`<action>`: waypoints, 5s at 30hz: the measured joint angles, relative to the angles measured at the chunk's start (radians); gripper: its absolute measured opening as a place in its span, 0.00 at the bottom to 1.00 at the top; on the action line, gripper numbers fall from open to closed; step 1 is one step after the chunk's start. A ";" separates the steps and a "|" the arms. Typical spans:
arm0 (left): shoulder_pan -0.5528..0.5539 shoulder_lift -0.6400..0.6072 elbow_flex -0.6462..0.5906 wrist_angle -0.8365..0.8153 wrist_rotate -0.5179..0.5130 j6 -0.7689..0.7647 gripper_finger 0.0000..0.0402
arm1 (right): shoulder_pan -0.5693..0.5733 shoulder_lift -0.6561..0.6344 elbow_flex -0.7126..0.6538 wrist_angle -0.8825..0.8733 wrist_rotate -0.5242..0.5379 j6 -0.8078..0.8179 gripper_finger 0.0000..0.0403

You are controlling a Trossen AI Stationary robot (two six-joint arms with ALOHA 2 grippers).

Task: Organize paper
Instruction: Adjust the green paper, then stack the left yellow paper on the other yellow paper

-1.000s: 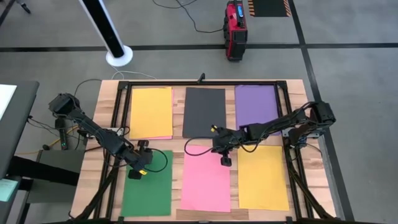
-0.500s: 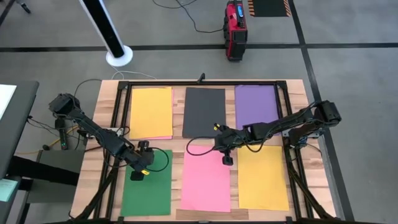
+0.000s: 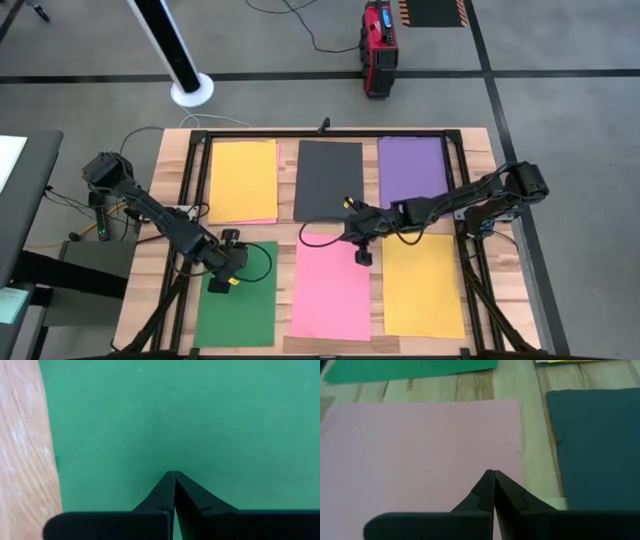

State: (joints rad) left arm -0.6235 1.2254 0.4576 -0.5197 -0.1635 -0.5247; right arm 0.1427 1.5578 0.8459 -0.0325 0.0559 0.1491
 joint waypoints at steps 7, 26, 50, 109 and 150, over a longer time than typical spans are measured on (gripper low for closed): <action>0.001 0.002 -0.001 0.003 -0.043 0.021 0.00 | -0.016 0.000 0.000 0.025 -0.001 0.004 0.00; 0.027 0.005 0.060 -0.010 -0.084 0.071 0.00 | -0.022 0.001 0.000 0.025 -0.003 -0.046 0.00; 0.203 0.002 0.090 -0.049 -0.154 0.240 0.00 | -0.043 0.001 -0.069 0.118 -0.033 -0.159 0.00; 0.528 0.200 0.161 -0.090 -0.388 0.539 0.01 | -0.152 0.000 -0.221 0.430 -0.057 -0.176 0.00; 0.438 -0.076 0.280 -0.185 -0.311 0.404 0.00 | -0.152 0.001 -0.172 0.453 -0.051 -0.207 0.00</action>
State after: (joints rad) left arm -0.1854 1.1491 0.7380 -0.7049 -0.4750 -0.1208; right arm -0.0093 1.5585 0.6742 0.4203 0.0051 -0.0574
